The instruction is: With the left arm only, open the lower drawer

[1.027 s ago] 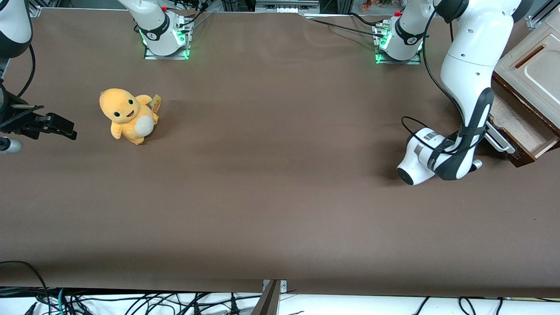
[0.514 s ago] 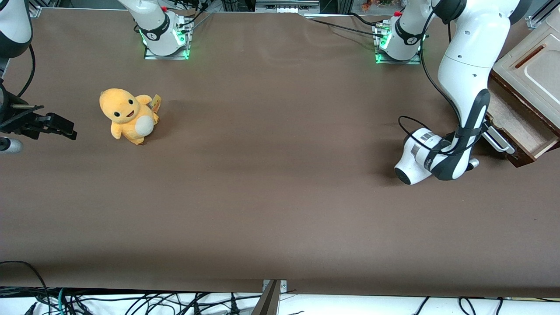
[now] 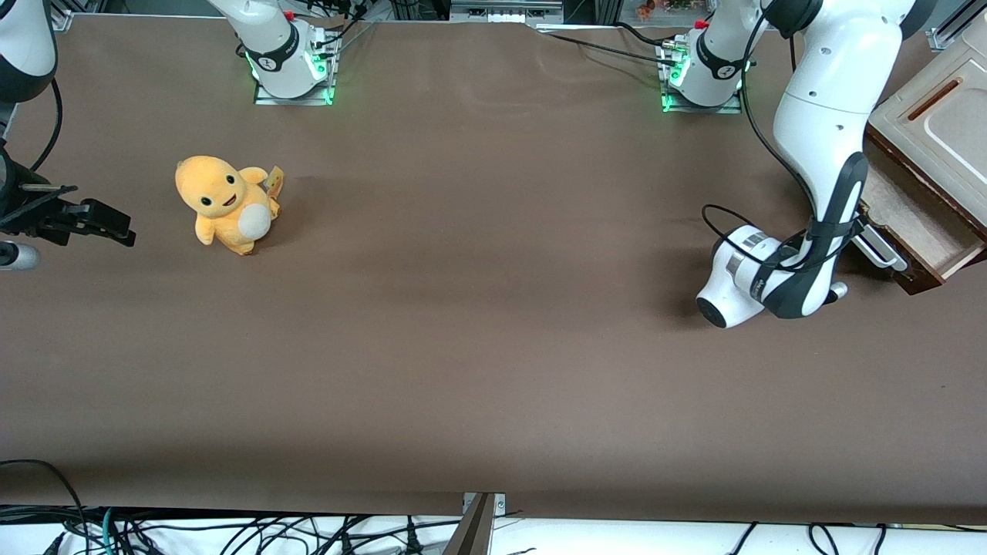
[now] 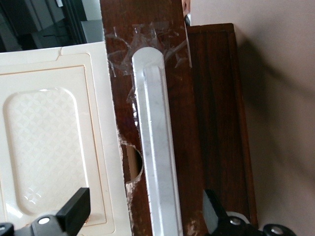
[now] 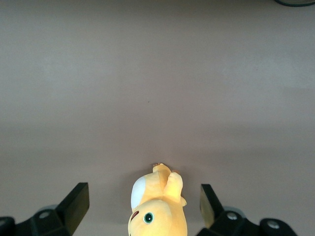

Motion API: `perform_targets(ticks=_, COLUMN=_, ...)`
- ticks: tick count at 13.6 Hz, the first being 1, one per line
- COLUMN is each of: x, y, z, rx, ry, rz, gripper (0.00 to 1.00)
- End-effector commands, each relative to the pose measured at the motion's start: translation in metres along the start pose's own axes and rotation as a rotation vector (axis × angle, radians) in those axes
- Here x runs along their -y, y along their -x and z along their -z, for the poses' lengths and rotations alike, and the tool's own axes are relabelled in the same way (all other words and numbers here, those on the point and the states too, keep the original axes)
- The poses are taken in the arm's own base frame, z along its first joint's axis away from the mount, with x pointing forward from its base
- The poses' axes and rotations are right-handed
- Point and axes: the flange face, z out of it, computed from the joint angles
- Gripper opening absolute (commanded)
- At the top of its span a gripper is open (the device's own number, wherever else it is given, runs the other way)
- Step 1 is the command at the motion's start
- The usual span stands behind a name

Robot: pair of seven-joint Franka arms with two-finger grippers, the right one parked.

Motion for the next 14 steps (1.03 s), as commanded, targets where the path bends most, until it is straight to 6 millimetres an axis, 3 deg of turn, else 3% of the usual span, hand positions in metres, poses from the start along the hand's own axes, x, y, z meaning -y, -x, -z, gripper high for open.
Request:
perform_targets(ticks=1, x=0.028, y=0.003, z=0.018, rx=0.054, ry=0.091, rz=-0.016, gripper=1.00)
perform_targets(ticks=7, x=0.083, y=0.040, z=0.083, rx=0.045, ry=0.328, rz=-0.056, gripper=1.00)
perform_targets(ticks=10, x=0.119, y=0.036, z=0.107, rx=0.054, ry=0.483, rz=-0.147, gripper=1.00)
perform_targets(ticks=14, x=0.191, y=0.019, z=0.109, rx=0.104, ry=0.763, rz=-0.280, gripper=1.00)
